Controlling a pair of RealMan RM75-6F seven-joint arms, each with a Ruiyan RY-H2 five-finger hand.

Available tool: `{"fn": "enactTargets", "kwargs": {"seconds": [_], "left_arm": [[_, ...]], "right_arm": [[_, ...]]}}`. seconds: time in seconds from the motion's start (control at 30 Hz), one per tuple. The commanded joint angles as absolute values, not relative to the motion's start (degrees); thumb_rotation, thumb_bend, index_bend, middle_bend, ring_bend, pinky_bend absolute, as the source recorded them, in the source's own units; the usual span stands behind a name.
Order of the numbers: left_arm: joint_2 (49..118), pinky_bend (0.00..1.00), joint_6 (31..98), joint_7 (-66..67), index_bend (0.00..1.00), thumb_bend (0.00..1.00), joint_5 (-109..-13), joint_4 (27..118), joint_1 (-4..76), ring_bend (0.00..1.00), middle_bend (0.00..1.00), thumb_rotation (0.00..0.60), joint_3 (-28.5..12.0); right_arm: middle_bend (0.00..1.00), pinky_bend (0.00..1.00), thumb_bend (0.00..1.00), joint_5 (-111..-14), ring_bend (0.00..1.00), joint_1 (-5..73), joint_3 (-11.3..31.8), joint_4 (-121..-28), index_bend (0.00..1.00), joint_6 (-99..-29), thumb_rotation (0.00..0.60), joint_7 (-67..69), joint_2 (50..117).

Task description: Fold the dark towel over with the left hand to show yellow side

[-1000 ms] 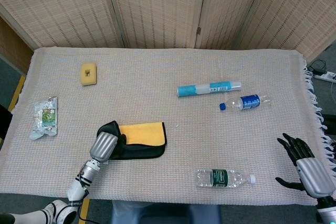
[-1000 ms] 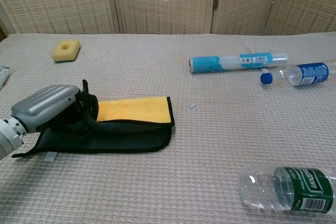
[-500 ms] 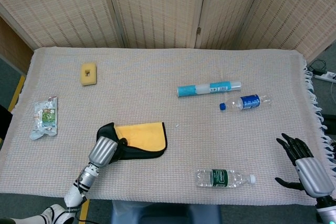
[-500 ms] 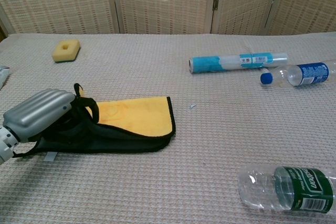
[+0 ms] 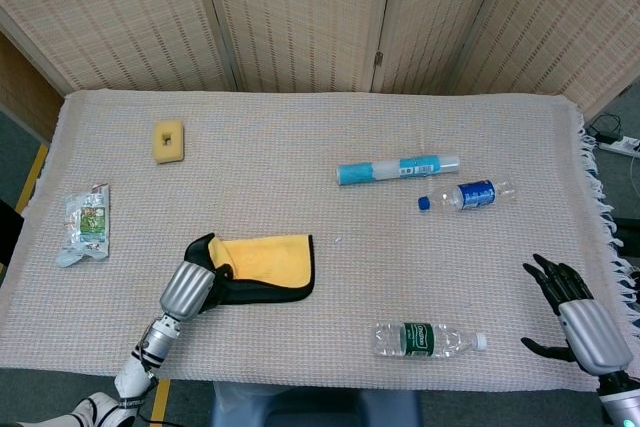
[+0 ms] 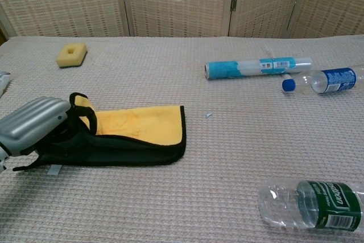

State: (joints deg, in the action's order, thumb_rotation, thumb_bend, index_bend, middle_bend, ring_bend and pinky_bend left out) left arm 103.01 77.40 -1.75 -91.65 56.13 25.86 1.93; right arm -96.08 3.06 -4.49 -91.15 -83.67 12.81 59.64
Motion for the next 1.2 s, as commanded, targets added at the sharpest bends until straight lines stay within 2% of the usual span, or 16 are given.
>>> {"fn": "enactTargets", "kwargs": {"seconds": [0.03, 0.37, 0.43, 0.53, 0.67, 0.93, 1.2], "left_arm": [[102.96, 1.0, 77.47, -1.87, 0.53, 0.47, -91.74, 56.0, 25.69, 1.0, 1.0, 0.6, 1.92], [102.77, 1.0, 77.14, -2.05, 0.51, 0.47, -92.11, 56.19, 24.98, 1.0, 1.0, 0.6, 2.28], [102.71, 1.0, 76.93, -2.01, 0.46, 0.46, -92.24, 56.33, 24.86, 1.0, 1.0, 0.6, 2.5], [102.62, 1.0, 77.17, -1.93, 0.32, 0.42, -92.59, 56.8, 24.71, 1.0, 1.0, 0.6, 2.6], [102.15, 1.0, 77.93, -1.44, 0.25, 0.38, -93.34, 58.28, 24.56, 1.0, 1.0, 0.6, 2.69], [100.01, 1.0, 80.04, 1.66, 0.27, 0.37, -94.7, 62.59, 24.25, 1.0, 1.0, 0.6, 2.32], [96.63, 1.0, 79.3, 4.54, 0.32, 0.37, -92.61, 64.05, 25.02, 1.0, 1.0, 0.6, -0.82]], "right_arm": [[0.0, 0.0, 0.12, -95.98, 0.0, 3.17, -4.47, -91.17, 0.0, -83.5, 0.6, 12.77, 59.67], [0.0, 0.0, 0.12, -95.86, 0.0, 3.38, -4.53, -91.3, 0.0, -83.12, 0.6, 12.38, 59.79], [0.0, 0.0, 0.12, -95.82, 0.0, 3.36, -4.53, -91.32, 0.0, -83.16, 0.6, 12.39, 59.8], [0.0, 0.0, 0.12, -95.84, 0.0, 3.4, -4.54, -91.33, 0.0, -83.15, 0.6, 12.41, 59.76], [0.0, 0.0, 0.12, -95.93, 0.0, 3.4, -4.59, -91.27, 0.0, -83.26, 0.6, 12.6, 59.71], [0.0, 0.0, 0.12, -96.1, 0.0, 3.53, -4.73, -91.18, 0.0, -83.13, 0.6, 12.71, 59.72], [0.0, 0.0, 0.12, -96.22, 0.0, 3.87, -4.87, -91.21, 0.0, -82.59, 0.6, 12.78, 59.73]]}}
